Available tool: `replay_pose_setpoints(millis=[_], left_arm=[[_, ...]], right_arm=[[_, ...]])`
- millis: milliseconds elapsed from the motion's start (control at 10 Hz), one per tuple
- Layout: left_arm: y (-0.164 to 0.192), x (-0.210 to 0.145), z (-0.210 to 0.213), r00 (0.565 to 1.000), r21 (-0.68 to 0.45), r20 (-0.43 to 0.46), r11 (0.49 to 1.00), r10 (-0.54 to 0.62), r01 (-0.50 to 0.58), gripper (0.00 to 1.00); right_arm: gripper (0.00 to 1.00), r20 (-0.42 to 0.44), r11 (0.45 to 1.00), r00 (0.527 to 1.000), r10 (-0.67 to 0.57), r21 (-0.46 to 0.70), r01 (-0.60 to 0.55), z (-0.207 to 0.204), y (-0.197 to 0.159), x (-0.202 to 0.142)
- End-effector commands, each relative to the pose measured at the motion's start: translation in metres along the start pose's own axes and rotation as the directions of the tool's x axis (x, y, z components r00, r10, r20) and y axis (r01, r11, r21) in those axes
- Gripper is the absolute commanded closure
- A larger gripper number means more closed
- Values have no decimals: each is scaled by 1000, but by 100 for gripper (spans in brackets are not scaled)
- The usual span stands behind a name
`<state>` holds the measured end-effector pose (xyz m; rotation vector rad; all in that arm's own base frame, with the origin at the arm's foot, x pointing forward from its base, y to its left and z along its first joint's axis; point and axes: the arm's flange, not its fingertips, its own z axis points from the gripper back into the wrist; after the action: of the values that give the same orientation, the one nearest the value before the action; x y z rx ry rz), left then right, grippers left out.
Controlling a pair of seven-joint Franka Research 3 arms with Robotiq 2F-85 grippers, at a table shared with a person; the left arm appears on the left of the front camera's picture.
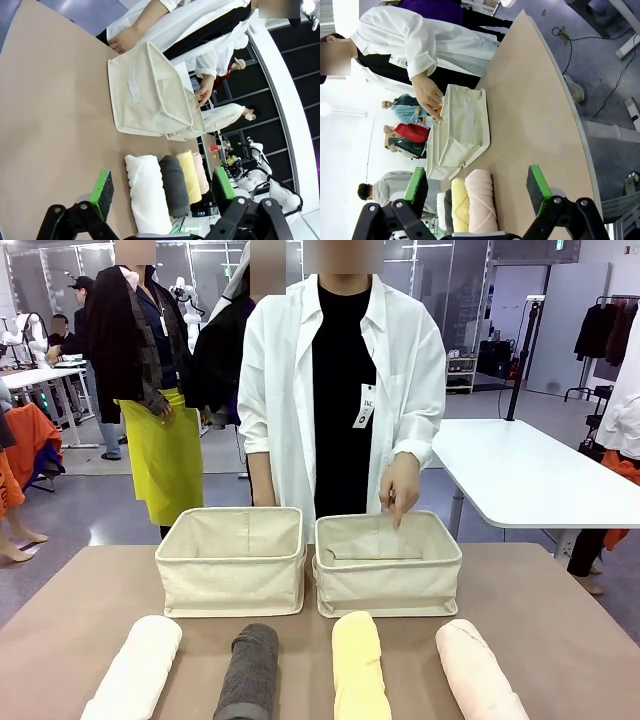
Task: Divide the towels into two baskets.
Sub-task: Pick up one hotel-folded towel and place it in the Fabric basket indicated by the person.
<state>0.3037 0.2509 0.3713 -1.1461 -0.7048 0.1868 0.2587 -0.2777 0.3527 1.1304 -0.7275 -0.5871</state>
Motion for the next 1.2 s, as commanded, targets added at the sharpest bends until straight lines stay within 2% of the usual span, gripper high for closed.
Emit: replay_pose_setpoints(millis=[0,1100], left_arm=[[-1,0,3,1000,-7,5,1000,0,0,0],[-1,0,3,1000,-7,5,1000,0,0,0]], right_arm=[[0,-2,1000,1000,-9,1,9,2,2,0],[0,-2,1000,1000,-9,1,9,2,2,0]])
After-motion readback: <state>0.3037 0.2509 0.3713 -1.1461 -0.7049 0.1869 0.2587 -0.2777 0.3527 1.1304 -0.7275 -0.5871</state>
